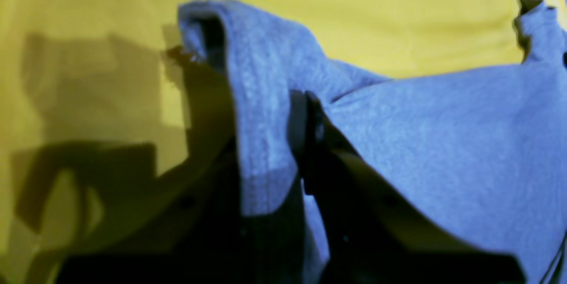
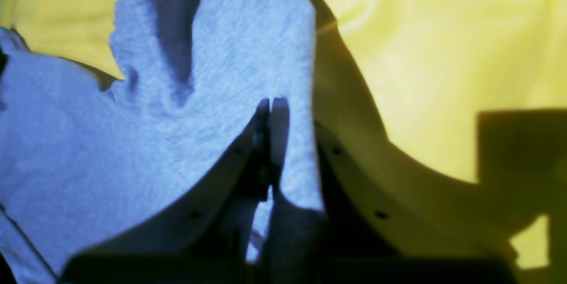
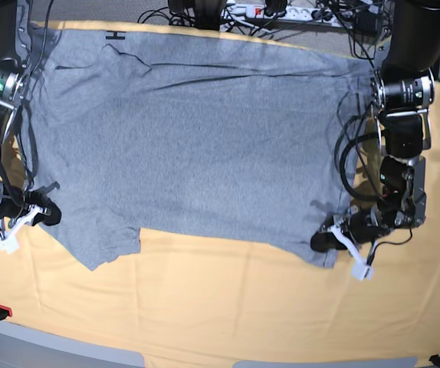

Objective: Layout the t-shirt on the table in an organized manner, then fold the t-shirt properly
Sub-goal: 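Move the right gripper to the other hem corner and grasp it, then lift the hem edge with both grippers and fold it toward the collar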

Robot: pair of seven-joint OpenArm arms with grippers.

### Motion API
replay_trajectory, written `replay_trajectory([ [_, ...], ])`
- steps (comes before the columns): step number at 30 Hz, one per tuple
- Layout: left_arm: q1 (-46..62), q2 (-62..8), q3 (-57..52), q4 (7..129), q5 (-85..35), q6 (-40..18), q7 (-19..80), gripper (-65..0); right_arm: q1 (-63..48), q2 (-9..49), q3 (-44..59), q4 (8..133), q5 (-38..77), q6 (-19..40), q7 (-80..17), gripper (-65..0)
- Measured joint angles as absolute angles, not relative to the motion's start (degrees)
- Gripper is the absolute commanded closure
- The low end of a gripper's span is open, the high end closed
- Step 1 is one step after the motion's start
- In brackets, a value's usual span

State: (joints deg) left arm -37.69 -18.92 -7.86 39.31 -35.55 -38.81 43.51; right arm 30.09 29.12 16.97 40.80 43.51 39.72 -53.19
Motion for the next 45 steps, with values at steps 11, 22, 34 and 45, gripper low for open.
replay_trajectory([
  [11,-44.27,-18.9,-7.84,39.31,-34.17,-38.85,42.39,0.0,34.68,29.21,16.97,40.8,42.19,39.7,-51.81,0.0],
  [22,-40.95,-18.94,-7.84,39.31,-35.35,-39.51,46.06,0.0,34.39,29.15,16.97,40.8,42.0,39.7,-54.68,0.0],
  [34,-40.49,-18.96,-7.84,44.27,-47.27,-39.51,57.1,0.0,22.65,29.26,16.95,59.75,42.44,39.7,-54.85,0.0],
  [45,-39.99,-19.27,-7.81,50.89,-62.3,-39.53,72.1,0.0,13.8,30.06,16.91,74.63,45.67,39.7,-56.49,0.0],
])
